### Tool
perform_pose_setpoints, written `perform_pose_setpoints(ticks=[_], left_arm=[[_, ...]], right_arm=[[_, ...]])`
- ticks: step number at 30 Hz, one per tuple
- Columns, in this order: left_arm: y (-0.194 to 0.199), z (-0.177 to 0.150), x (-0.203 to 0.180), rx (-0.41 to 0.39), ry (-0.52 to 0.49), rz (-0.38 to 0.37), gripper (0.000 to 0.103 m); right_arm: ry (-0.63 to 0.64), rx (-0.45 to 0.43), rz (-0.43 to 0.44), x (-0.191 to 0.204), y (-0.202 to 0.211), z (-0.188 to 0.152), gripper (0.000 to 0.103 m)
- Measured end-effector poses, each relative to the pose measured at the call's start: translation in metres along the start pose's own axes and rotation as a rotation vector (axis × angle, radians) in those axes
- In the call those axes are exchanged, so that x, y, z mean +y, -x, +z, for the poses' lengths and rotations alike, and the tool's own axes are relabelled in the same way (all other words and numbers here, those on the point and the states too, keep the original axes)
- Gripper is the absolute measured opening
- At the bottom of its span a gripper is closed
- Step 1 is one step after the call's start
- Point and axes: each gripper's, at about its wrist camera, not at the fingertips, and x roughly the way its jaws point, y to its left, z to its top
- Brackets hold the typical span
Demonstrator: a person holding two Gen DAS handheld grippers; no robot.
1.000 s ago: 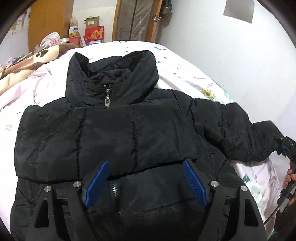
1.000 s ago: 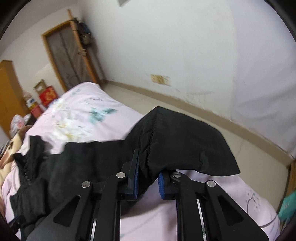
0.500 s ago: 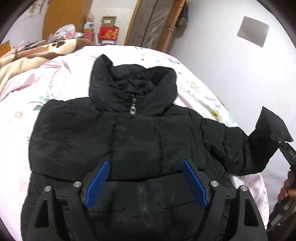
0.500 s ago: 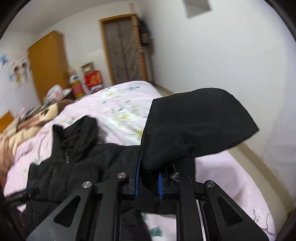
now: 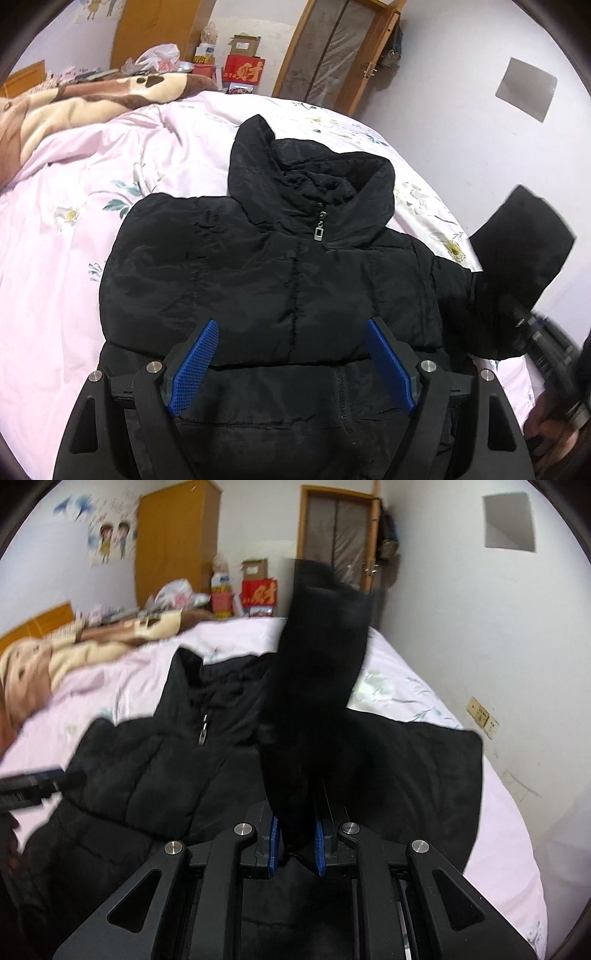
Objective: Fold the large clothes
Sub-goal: 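Lift and fold the held sleeve over the jacket front with the right tool, then open the right tool to release the sleeve onto the jacket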
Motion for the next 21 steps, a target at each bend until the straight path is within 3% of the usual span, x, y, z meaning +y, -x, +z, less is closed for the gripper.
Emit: perform_pose_setpoints(ticks=[6,14,16,18,21], left_arm=[[-0.003,0.003,0.020,0.036,0.078,-0.084,0.081],[-0.026,0.009,0.020,0.112,0.142,-0.183,0.090],[-0.034,0.010,0.015,0.128,0.159,-0.218,0.092],[-0.041,0.012,0.010,0.141,0.171,-0.240,0.093],[-0.053,0.014,-0.004,0.168,0.139,-0.254,0.095]], right_arm=[[0.057,0.085,0.040,0.034,-0.031,-0.022,0.015],[0.076,0.167,0.058,0.053,-0.056,-0.041,0.020],[0.072,0.180,0.078,0.046,-0.051,-0.045,0.027],[0.061,0.185,0.113,0.044,-0.049,-0.047,0.051],[0.055,0.203,0.181,0.044,-0.045,-0.052,0.065]])
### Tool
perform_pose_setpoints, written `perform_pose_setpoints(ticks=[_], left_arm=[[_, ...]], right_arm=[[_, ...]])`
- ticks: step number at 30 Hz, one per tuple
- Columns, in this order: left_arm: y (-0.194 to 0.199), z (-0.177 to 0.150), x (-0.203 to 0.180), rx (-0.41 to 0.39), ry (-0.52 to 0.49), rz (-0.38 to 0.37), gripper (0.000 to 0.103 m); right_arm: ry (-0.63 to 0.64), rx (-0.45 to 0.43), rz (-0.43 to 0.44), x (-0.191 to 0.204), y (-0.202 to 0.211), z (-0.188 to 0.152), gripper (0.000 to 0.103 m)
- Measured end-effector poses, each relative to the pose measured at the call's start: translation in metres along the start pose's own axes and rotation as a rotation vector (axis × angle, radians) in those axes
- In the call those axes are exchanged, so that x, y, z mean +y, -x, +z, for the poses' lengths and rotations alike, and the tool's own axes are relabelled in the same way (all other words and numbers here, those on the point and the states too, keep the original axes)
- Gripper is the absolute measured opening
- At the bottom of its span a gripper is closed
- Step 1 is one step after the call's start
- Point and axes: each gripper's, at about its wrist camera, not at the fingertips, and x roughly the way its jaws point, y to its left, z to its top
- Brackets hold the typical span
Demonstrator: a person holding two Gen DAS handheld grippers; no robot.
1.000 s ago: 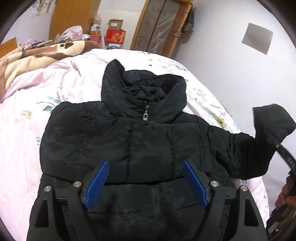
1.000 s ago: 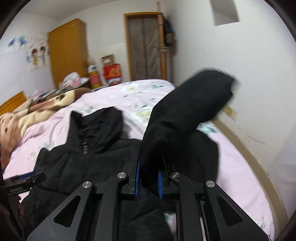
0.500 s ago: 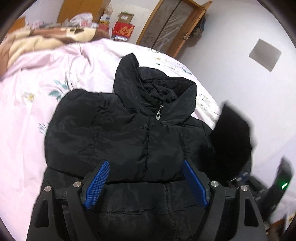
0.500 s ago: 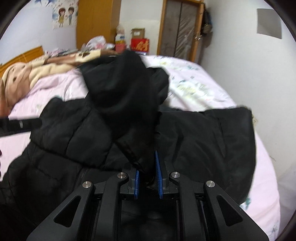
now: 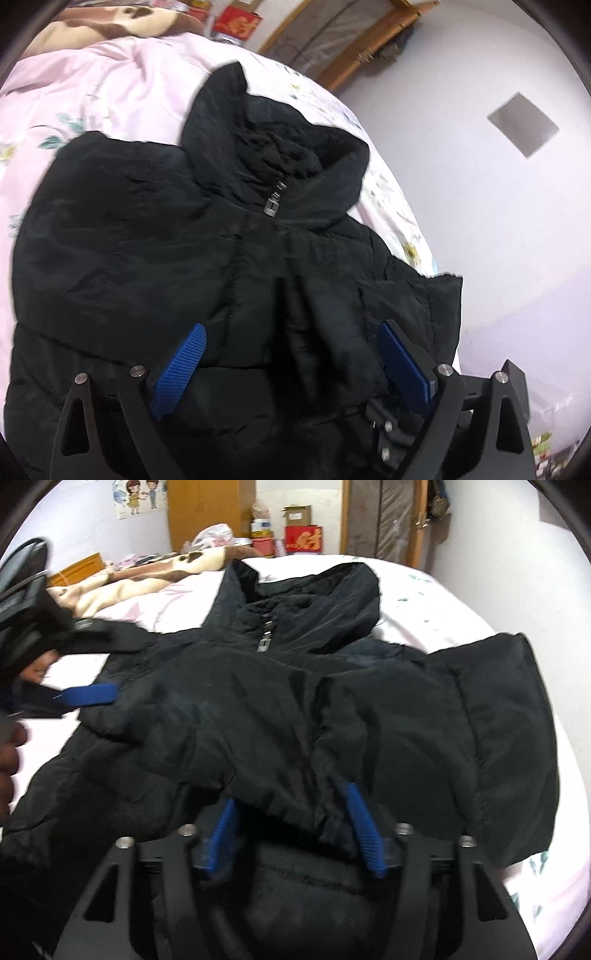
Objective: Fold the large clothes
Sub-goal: 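Open the right tool to release the sleeve onto the jacket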
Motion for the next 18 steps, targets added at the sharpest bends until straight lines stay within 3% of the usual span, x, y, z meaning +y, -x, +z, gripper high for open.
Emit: perform_pose_setpoints(ticks=[5,10,13,14,15,16,18], left_arm=[[-0.032,-0.001,-0.014,0.078,-0.066,0.060,0.095],[-0.069,-0.009,-0.017,0.193,-0.046,0.101,0.095],[-0.074,-0.017,-0.019,0.164,-0.044,0.164,0.091],[-0.073,-0.019,-0.020,0.153,-0.051,0.173,0.083],[-0.072,-0.021,-0.021,0.146,-0.063,0.181,0.061],[-0.070,-0.022,-0.024,0.143,-0.089,0.190,0.046],[-0.064,-0.023,-0.025,0.130,-0.105,0.201,0.027]], right_arm=[[-0.016,-0.021,0.038,-0.009,0.020,-0.009,0.068],[-0.135,-0.054,0.045,-0.041,0.047,-0.020,0.069],[-0.188,-0.057,0.026,-0.056,0.057,-0.024,0.069],[-0.197,-0.061,0.016,-0.061,0.060,-0.026,0.069],[-0.206,-0.067,0.007,-0.064,0.062,-0.026,0.069],[-0.210,-0.068,-0.008,-0.067,0.064,-0.027,0.069],[-0.216,-0.071,-0.021,-0.070,0.067,-0.028,0.069]])
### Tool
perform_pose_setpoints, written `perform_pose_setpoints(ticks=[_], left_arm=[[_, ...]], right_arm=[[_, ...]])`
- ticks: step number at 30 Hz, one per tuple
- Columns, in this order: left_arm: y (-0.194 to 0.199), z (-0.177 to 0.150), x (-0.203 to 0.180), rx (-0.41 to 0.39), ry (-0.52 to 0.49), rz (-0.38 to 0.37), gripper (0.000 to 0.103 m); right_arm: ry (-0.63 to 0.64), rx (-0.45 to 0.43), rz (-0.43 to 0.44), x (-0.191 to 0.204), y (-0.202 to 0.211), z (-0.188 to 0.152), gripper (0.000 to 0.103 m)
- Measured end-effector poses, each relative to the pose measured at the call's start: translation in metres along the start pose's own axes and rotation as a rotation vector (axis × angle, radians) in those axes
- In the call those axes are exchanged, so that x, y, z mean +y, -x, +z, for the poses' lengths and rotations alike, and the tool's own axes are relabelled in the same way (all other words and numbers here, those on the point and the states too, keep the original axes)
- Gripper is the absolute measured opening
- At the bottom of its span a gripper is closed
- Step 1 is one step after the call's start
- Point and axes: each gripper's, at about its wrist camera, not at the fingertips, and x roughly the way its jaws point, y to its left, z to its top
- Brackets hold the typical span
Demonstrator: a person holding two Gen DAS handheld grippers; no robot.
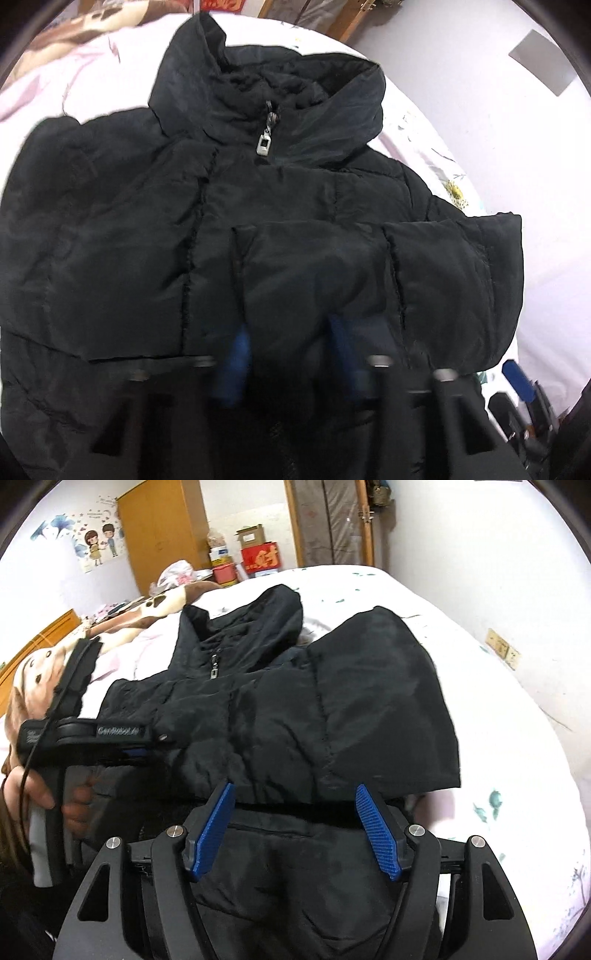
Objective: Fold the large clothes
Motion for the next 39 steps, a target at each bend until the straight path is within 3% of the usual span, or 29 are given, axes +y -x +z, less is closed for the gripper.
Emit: perform_pose_setpoints(ticks=[1,4,10,14,18,24,27,31,39], left_arm=[[0.008,0.001,0.001,-0.016,-0.002,-0.010,0.020],[0.028,0.003,0.004,-0.064,-0.002,-0.030,0.013],[0.099,0.025,0.014,-0.233,-0.004,-0.075,0.013],[0.123,0.036,0.028,-0.289,-0.025,-0.033,0.013],[0.120,0.045,0.047,-0.284,-0.023,0.021,0.013],[0.091,0.032,0.083,-0.223,0.042,0.099,0.013],[0.069,0.028,0.099,-0.186,0.088,0.128,0.016],[0.051,0.023,0.105,-0.175,0.054,0.181,0.021],[0.029,0.025,0.119,-0.149,0.069,0.166,0.035]], right_arm=[[-0.004,-0.002,-0.005,-0.001,0.001,0.001,0.069],[-0.016,-0.013,-0.014,-0.003,0.005,0.004,0.069],[-0.017,-0.060,-0.008,0.005,0.017,0.014,0.069],[-0.022,-0.084,0.002,0.012,0.017,0.027,0.069],[0.009,-0.090,-0.015,0.022,0.007,0.040,0.069],[0.042,-0.086,-0.062,0.029,-0.016,0.056,0.069],[0.036,-0.059,-0.082,0.025,-0.036,0.062,0.069],[0.047,-0.007,-0.129,0.019,-0.066,0.067,0.069],[0.034,0.064,-0.150,0.009,-0.106,0.059,0.073]])
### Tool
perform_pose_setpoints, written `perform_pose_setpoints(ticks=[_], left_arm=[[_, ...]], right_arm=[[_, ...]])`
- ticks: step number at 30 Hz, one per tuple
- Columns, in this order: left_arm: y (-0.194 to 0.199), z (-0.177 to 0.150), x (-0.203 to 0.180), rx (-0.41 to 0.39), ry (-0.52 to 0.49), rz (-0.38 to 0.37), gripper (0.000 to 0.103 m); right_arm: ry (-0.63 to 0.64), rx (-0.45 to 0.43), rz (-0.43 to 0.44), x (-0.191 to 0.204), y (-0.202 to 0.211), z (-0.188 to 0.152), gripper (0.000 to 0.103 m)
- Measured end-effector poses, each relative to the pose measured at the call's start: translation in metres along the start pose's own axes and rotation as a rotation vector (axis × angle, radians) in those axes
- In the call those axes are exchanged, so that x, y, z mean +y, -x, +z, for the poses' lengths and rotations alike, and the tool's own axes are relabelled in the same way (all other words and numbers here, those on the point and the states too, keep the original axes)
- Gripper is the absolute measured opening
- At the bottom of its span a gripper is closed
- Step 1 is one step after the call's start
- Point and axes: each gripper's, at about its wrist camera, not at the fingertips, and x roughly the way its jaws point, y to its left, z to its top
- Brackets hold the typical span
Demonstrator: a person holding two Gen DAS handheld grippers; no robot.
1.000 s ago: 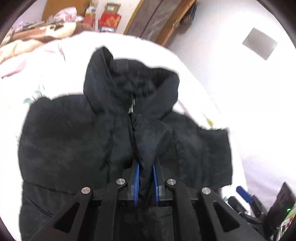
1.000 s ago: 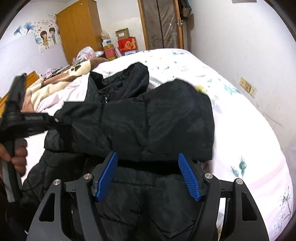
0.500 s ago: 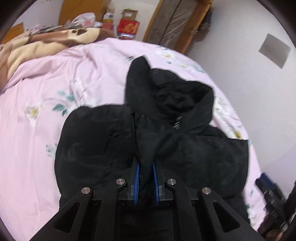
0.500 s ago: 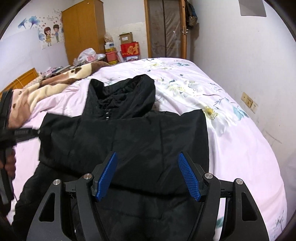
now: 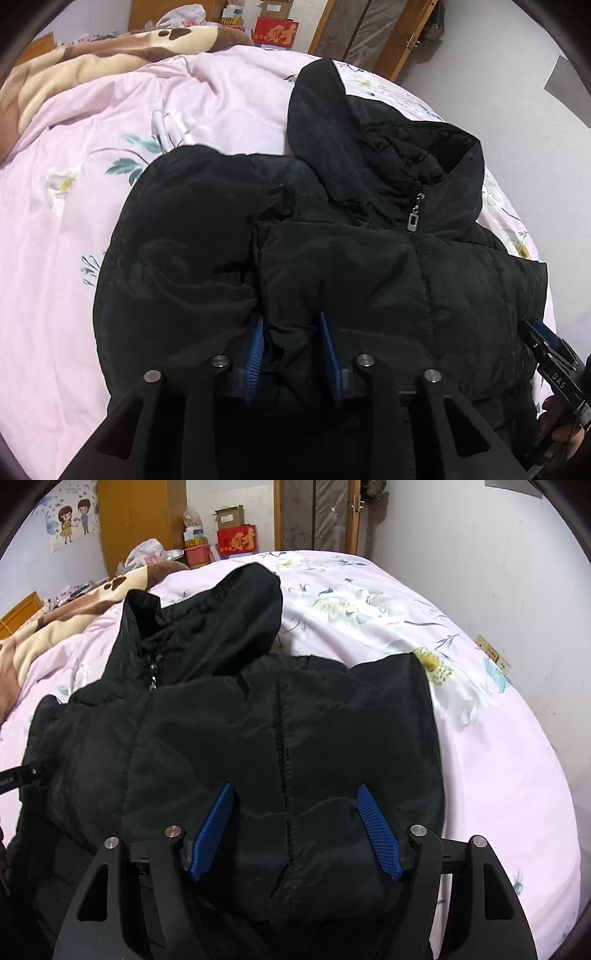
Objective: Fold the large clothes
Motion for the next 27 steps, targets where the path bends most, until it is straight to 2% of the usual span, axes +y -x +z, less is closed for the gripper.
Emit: perform_pose_setpoints(ticks=[3,8,10,13,14,16,17,19,22,27], left_arm=[[-0.004,-0.001,0.001,0.003,-0.011,-0.007,0.037],[-0.002,0.008,0.003,0.023,-0.021,-0.023,0.040],[0.005,0.016,0.007,0.029,-0.012,-0.034,0.051],[0.027,0.039,0.011,-0.032,-0.027,-0.013,0.060],[0.032,0.047,0.011,-0.049,-0.039,-0.012,0.062],[0.041,0.069,0.011,-0.082,-0.049,-0.008,0.074],[0.043,0.079,0.011,-0.086,-0.043,-0.004,0.075],[0.042,0.103,0.008,-0.096,-0.045,0.040,0.076],[0.035,0.139,-0.007,-0.126,-0.101,0.090,0.076],[0.003,0.184,-0.032,-0.100,-0.159,0.139,0.076]], right_arm=[[0.000,0.030,-0.015,-0.001,-0.013,-0.004,0.078],[0.003,0.076,-0.016,-0.004,-0.017,-0.001,0.079],[-0.012,0.085,-0.006,-0.007,-0.011,0.006,0.079],[-0.027,0.024,0.011,-0.010,0.005,0.026,0.079],[-0.026,-0.004,0.021,-0.010,0.010,0.035,0.079],[-0.015,-0.055,0.036,-0.008,0.015,0.057,0.079],[-0.006,-0.068,0.031,-0.006,0.015,0.068,0.079],[0.016,-0.090,0.018,0.000,0.012,0.090,0.079],[0.040,-0.107,0.016,0.008,-0.004,0.131,0.079],[0.113,-0.131,-0.045,0.025,-0.039,0.185,0.079]])
